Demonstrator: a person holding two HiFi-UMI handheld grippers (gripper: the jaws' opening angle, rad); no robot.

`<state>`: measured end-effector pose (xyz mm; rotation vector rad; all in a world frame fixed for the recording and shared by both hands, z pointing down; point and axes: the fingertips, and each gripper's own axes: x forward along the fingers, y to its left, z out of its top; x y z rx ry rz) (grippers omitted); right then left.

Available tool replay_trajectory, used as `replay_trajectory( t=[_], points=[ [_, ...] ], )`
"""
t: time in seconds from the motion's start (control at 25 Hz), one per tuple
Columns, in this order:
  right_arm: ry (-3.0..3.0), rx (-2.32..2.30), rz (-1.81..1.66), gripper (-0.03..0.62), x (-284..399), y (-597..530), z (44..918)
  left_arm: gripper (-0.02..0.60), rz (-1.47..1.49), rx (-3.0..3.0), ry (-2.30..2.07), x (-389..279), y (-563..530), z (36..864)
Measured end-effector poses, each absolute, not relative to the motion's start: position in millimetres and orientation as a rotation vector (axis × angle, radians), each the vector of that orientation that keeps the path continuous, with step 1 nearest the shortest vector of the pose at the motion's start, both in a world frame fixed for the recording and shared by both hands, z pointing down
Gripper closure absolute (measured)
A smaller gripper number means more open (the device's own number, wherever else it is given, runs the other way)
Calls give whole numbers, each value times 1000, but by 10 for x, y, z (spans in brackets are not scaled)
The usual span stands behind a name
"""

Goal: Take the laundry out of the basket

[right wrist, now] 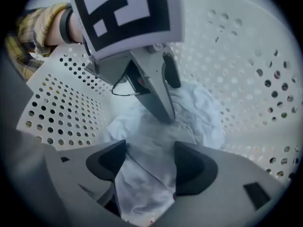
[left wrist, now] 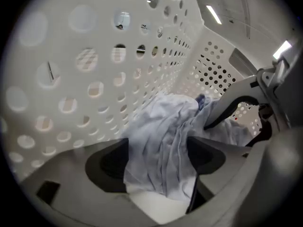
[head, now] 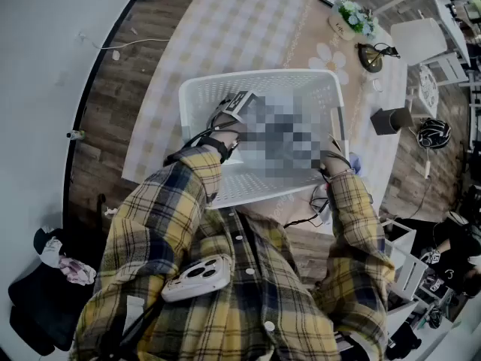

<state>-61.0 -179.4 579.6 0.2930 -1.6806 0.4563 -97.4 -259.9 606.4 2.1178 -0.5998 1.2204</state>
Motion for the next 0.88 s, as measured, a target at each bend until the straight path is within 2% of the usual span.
replay_trajectory(
  t=[0.32, 0.44, 0.52, 0.64, 0.76, 0.88],
  points=[
    [-1671, 284, 512, 256, -519, -1786, 6047, 152, 1217, 2022, -585, -976, -2547, 6258],
    [-1668, 270, 489, 289, -519, -1786, 6092, 188, 1228, 2012, -552, -958, -2509, 6270],
    [-1667, 272, 476, 344, -516, -1802, 6093, 242, 1231, 2016, -519, -929, -2475, 6257],
    [-1687, 260, 450, 452, -535, -1817, 6096, 374, 1253, 2050, -471, -879, -2425, 6214],
    [-1706, 249, 429, 483, -561, -1829, 6089, 445, 1283, 2084, -442, -857, -2396, 6183],
    [-1708, 264, 419, 488, -569, -1863, 6024, 465, 1288, 2087, -440, -860, -2401, 6162]
  ],
)
